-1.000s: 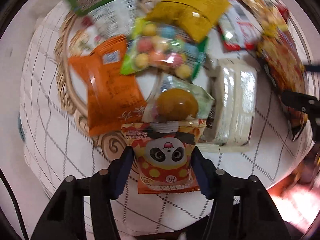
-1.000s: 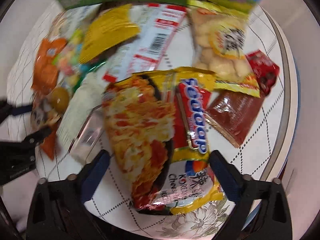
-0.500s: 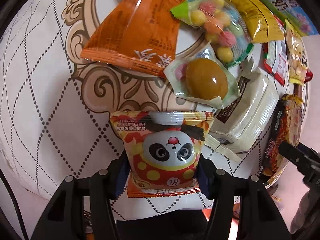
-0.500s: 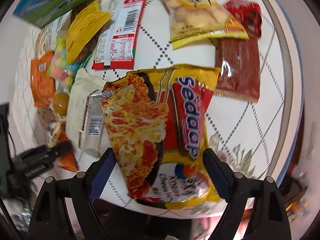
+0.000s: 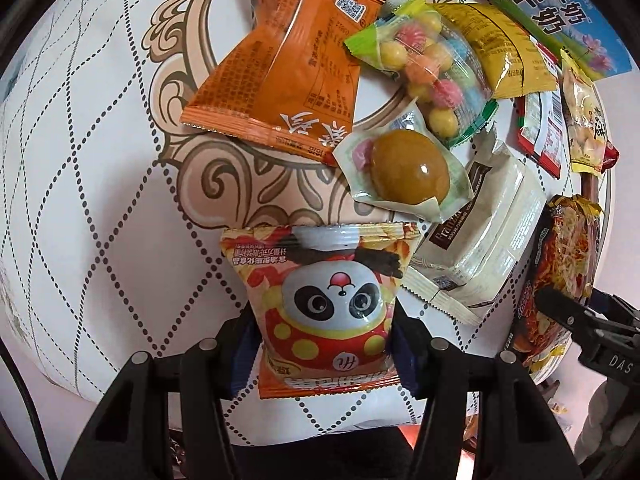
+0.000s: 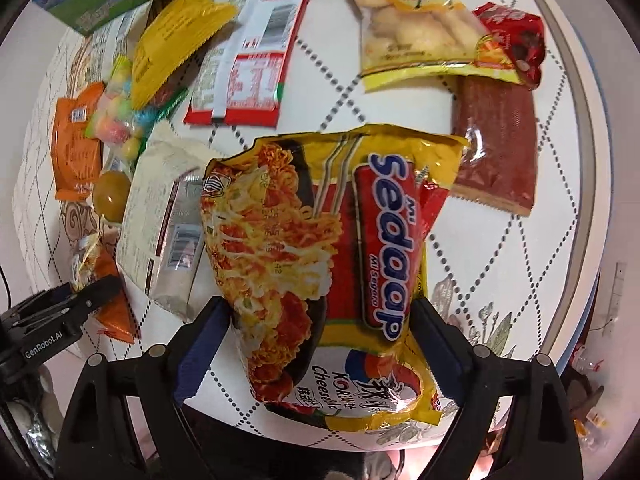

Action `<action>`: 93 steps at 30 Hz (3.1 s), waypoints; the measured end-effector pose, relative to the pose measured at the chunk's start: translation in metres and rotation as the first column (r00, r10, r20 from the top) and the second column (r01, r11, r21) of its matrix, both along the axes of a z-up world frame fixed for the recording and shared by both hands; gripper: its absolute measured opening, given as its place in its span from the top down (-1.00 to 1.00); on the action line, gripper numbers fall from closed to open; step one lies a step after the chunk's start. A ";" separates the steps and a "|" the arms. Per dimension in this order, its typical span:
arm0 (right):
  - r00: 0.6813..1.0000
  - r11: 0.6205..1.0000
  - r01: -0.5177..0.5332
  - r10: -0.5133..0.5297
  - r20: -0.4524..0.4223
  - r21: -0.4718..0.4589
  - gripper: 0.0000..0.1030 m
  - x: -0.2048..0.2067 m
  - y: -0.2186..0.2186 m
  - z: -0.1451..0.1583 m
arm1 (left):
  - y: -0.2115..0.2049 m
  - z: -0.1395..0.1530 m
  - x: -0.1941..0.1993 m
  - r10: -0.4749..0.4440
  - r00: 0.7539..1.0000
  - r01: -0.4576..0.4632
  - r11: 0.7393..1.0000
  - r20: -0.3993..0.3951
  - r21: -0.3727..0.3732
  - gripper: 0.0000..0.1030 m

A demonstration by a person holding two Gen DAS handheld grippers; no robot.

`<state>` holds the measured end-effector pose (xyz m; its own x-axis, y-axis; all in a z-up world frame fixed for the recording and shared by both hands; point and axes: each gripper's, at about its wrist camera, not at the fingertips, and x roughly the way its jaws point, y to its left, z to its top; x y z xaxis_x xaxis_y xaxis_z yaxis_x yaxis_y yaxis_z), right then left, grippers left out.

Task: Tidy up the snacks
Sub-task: 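Carry both packets into the cardboard box and open both tools, then lower both tools back to the snack pile beside the box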

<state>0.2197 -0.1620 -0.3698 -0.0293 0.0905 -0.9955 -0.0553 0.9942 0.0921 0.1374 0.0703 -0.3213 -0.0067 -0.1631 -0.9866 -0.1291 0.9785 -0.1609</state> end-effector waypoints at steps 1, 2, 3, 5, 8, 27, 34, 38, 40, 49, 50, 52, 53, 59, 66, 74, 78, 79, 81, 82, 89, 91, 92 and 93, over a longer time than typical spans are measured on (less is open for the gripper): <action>1.000 1.000 -0.005 0.005 0.000 -0.014 -0.85 0.003 0.005 0.003 | -0.003 0.001 -0.001 0.000 1.000 0.000 1.000 0.003 0.003 -0.06; 1.000 1.000 -0.009 0.009 -0.003 -0.029 -0.85 0.006 0.009 0.005 | -0.006 -0.002 0.001 -0.003 1.000 0.003 1.000 0.007 0.007 -0.05; 1.000 0.999 -0.016 0.016 -0.004 -0.047 -0.86 0.005 0.013 0.001 | -0.006 0.000 -0.002 -0.009 1.000 0.008 1.000 0.012 0.013 -0.03; 0.999 0.995 -0.033 0.033 0.003 -0.091 -0.86 0.002 0.020 -0.006 | -0.012 -0.003 0.007 -0.017 1.000 0.016 1.000 0.016 0.016 0.00; 1.000 0.994 -0.010 0.013 0.029 -0.113 -0.82 -0.003 0.025 -0.008 | -0.014 0.009 0.007 -0.028 0.999 0.028 0.999 0.022 0.019 0.06; 0.983 0.986 0.131 -0.142 0.115 0.098 -0.71 -0.034 0.008 0.056 | 0.014 0.134 -0.013 -0.038 0.989 0.045 0.998 0.144 -0.043 0.11; 0.977 0.981 0.044 -0.082 0.197 0.191 -0.71 0.037 -0.006 0.143 | -0.004 0.222 0.049 -0.056 0.974 0.079 0.992 0.218 -0.096 0.11; 0.965 0.973 -0.010 -0.052 0.256 0.232 -0.71 0.104 -0.008 0.185 | -0.028 0.258 0.120 -0.088 0.961 0.115 0.989 0.262 -0.088 0.11; 0.958 0.973 -0.027 -0.040 0.284 0.228 -0.71 0.140 -0.010 0.196 | -0.043 0.276 0.164 -0.114 0.950 0.134 0.990 0.290 -0.050 0.11; 0.978 0.981 -0.028 -0.014 0.210 0.194 -0.71 0.300 -0.021 0.159 | -0.075 0.256 0.339 -0.142 0.963 0.134 0.990 0.229 0.050 0.11; 0.980 0.982 -0.032 -0.006 0.198 0.187 -0.71 0.309 -0.019 0.151 | -0.076 0.248 0.353 -0.145 0.968 0.137 0.989 0.205 0.054 0.11; 0.985 0.983 -0.031 -0.001 0.174 0.181 -0.71 0.332 -0.020 0.141 | -0.076 0.233 0.373 -0.135 0.974 0.129 0.991 0.183 0.045 0.11; 0.988 0.983 -0.033 0.004 0.157 0.183 -0.71 0.341 -0.020 0.132 | -0.076 0.226 0.381 -0.137 0.976 0.130 0.990 0.169 0.053 0.10; 0.997 0.982 -0.022 0.008 0.079 0.187 -0.73 0.366 -0.010 0.100 | -0.077 0.187 0.407 -0.124 0.987 0.117 0.990 0.099 0.072 0.09; 0.995 0.986 -0.032 0.016 0.099 0.164 -0.92 0.378 -0.010 0.089 | -0.067 0.169 0.413 -0.073 0.994 0.071 0.997 0.086 0.027 -0.78; 0.982 0.994 0.029 -0.048 0.181 0.107 -0.92 0.336 -0.020 0.120 | -0.063 0.195 0.383 -0.091 0.973 0.074 0.993 0.210 0.089 -0.78; 0.963 0.997 0.038 -0.055 0.265 0.071 -0.92 0.310 -0.015 0.142 | -0.062 0.215 0.354 -0.106 0.950 0.069 0.989 0.294 0.133 -0.78; 0.955 0.997 0.038 -0.057 0.291 0.069 -0.92 0.300 -0.016 0.149 | -0.063 0.220 0.344 -0.114 0.940 0.069 0.987 0.320 0.148 -0.78; 0.944 0.998 0.038 -0.054 0.327 0.057 -0.92 0.287 -0.012 0.158 | -0.065 0.230 0.327 -0.125 0.921 0.064 0.983 0.368 0.174 -0.78; 0.936 0.998 0.035 -0.051 0.349 0.050 -0.92 0.278 -0.011 0.163 | -0.066 0.236 0.318 -0.128 0.910 0.058 0.981 0.395 0.184 -0.78; 0.867 0.995 0.047 -0.083 0.491 0.087 -0.92 0.222 -0.010 0.204 | -0.069 0.276 0.260 -0.141 0.847 0.041 0.979 0.512 0.201 -0.78; 0.848 0.994 0.049 -0.094 0.522 0.099 -0.92 0.206 -0.012 0.217 | -0.071 0.288 0.243 -0.142 0.832 0.039 0.979 0.537 0.198 -0.78; 0.840 0.993 0.050 -0.101 0.532 0.110 -0.92 0.199 -0.013 0.223 | -0.072 0.292 0.237 -0.141 0.826 0.039 0.980 0.546 0.194 -0.78; 0.833 0.992 0.049 -0.107 0.543 0.120 -0.92 0.193 -0.014 0.228 | -0.073 0.298 0.228 -0.142 0.817 0.039 0.981 0.558 0.192 -0.79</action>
<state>0.4123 -0.1762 -0.1415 0.5283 0.1655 -0.8328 -0.0478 0.9851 0.1654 0.3651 -0.0028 -0.0228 0.5550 -0.0254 -0.8314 0.0253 0.9996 -0.0137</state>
